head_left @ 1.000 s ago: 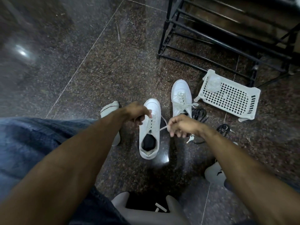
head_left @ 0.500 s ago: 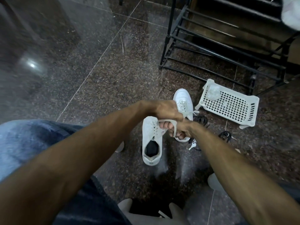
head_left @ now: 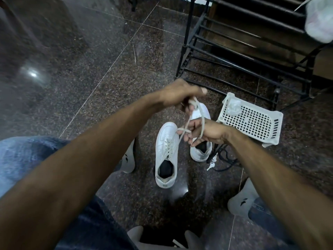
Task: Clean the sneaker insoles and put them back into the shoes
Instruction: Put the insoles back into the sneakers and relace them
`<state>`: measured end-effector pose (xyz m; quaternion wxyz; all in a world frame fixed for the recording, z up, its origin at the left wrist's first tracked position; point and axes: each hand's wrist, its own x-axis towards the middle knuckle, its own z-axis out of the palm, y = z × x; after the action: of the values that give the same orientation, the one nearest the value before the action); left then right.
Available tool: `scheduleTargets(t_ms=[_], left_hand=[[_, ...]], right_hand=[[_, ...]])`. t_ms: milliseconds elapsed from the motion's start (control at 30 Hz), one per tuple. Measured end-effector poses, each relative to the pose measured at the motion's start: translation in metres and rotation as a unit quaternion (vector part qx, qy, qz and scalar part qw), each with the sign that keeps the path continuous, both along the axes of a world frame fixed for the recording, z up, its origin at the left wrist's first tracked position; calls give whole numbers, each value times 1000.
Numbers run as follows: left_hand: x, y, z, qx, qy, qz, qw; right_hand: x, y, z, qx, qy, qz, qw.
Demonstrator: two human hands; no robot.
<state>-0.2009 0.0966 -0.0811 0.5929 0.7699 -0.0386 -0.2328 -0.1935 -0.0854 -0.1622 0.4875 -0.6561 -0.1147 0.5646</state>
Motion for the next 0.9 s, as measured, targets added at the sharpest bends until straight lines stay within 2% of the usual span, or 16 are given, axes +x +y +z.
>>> scheduleTargets(t_ms=[67,167,200,233,333,400,467,600,700,767,833,867,900], left_hand=[[3,10,-5,-71,24,134,988],[0,20,-22,-211,83,300,927],[-5,20,-30,-216,98,324,916],[-11,19,-40,-170,112,330,922],[-34,9,-75,35,189,242,951],[-50,-1,-93,92,261,142,951],[-60,-11,-105,91,274,115,951],[-63,-22,-114,18,187,175,967],[-64,-15,-111,-25,184,152,971],[-62,-6,-109,-12,169,128,977],[-54,4,-106,48,123,88,987],[-48,13,-105,121,86,43,988],[-43,23,-104,226,47,-10,973]], right_hand=[[-4,4,0,-2,-17,-33,999],[-8,6,-2,-24,-47,-142,988],[-9,7,-3,-31,-54,-162,985],[-11,7,-3,-38,-59,-174,982],[-16,11,-7,-58,-60,-224,971],[-18,13,-9,-65,-54,-259,962],[-20,15,-11,-77,-35,-273,958],[-21,13,-13,-124,-1,-241,963],[-20,11,-19,-121,-6,-211,970],[-20,10,-23,-93,-9,-218,971],[-19,8,-27,-71,-30,-228,971],[-18,4,-30,-82,-67,-219,970],[-16,-1,-31,-126,-140,-182,965]])
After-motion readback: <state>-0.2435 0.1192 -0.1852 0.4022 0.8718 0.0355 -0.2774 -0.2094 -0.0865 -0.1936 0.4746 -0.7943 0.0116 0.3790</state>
